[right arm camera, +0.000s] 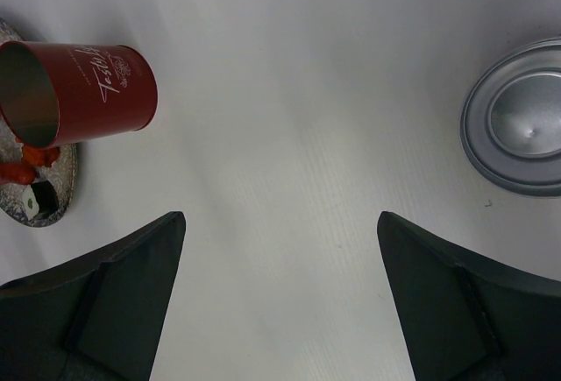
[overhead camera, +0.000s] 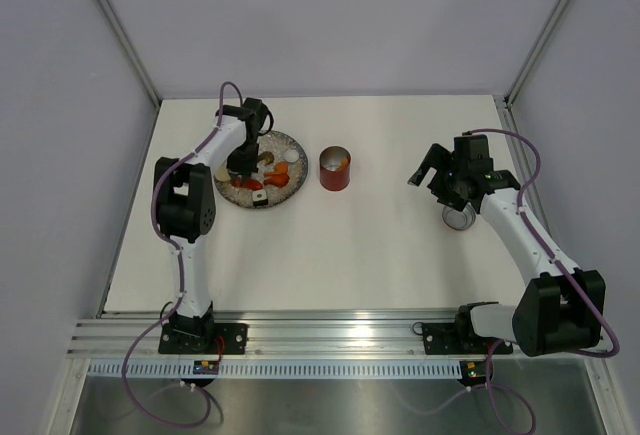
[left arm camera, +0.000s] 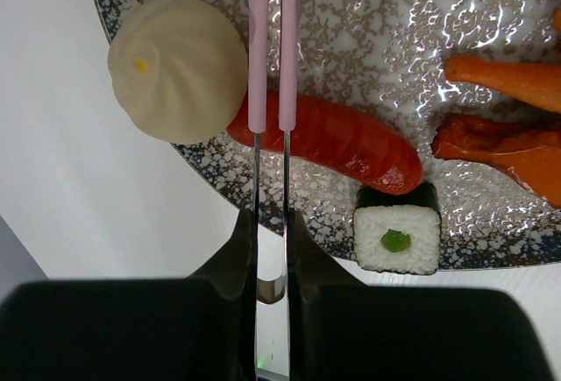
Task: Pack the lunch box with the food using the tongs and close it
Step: Pick up the fake food from the plate.
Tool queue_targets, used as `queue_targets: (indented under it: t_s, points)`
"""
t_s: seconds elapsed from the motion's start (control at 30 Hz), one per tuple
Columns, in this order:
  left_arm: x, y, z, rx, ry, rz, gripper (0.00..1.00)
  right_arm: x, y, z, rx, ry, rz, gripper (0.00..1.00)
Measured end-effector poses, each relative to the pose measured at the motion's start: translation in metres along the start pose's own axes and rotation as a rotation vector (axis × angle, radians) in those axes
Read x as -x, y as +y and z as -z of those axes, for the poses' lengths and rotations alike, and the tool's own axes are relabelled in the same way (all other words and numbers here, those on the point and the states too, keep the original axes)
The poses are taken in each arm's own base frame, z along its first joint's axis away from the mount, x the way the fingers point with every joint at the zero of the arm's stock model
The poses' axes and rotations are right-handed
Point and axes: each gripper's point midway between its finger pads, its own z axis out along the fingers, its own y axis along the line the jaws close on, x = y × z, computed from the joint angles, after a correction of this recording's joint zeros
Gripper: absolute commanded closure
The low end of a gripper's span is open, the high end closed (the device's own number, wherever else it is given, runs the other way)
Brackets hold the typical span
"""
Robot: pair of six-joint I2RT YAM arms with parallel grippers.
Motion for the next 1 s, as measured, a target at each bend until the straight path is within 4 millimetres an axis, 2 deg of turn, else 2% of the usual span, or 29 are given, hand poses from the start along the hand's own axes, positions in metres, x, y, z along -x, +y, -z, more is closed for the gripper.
queue_targets:
  t_s: [0.5, 0.73, 1.0]
  points:
    - [0.000, -0.010, -0.002, -0.056, 0.007, -0.007, 1.00, -0.002, -0.002, -0.005, -0.010, 0.014, -0.001, 0.01]
    - [-0.008, -0.009, -0.009, -0.048, 0.019, -0.010, 1.00, -0.004, -0.003, -0.008, -0.016, 0.025, -0.002, 0.00]
    - [-0.018, -0.005, -0.003, -0.047, 0.032, -0.013, 1.00, -0.003, -0.003, -0.009, -0.014, 0.022, -0.006, 0.01]
